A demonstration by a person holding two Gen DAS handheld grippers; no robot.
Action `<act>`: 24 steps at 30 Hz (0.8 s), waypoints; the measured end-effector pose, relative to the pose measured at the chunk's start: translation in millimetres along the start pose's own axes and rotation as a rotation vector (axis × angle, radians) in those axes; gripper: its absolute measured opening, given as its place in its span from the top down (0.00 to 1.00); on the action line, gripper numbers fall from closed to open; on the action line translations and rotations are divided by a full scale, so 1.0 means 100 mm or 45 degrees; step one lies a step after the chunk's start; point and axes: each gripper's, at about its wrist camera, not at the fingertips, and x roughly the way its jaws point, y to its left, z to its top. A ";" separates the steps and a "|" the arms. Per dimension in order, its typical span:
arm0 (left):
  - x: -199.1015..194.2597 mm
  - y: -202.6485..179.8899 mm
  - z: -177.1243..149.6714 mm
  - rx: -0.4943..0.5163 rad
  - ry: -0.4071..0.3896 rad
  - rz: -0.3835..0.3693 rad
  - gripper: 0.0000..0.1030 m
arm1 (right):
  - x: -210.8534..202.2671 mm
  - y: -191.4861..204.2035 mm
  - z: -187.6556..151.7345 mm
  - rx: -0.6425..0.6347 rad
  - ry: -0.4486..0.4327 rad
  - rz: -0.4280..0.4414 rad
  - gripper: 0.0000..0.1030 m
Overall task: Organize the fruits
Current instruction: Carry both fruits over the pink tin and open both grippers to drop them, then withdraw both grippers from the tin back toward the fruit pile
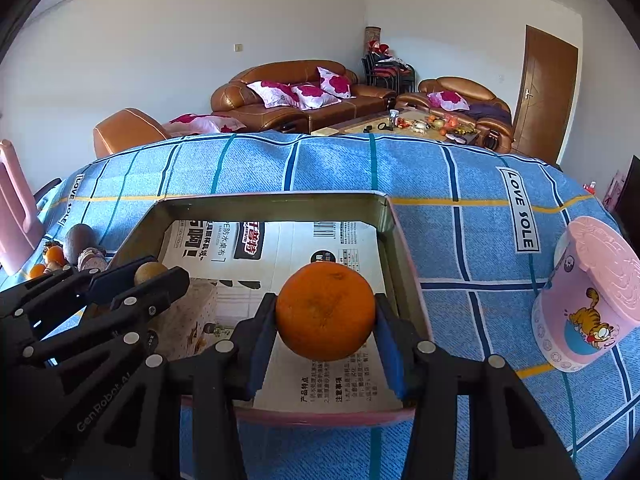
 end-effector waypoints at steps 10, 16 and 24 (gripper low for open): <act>-0.12 0.06 -0.01 -0.048 -0.080 0.068 0.52 | -0.07 0.00 -0.01 0.021 -0.037 -0.017 0.44; -0.30 0.12 0.00 -0.057 -0.169 0.111 0.18 | -0.24 -0.07 0.00 0.078 -0.169 -0.014 0.43; -0.45 0.25 0.00 -0.050 -0.264 0.182 0.00 | -0.49 -0.17 0.00 0.163 -0.379 -0.067 0.30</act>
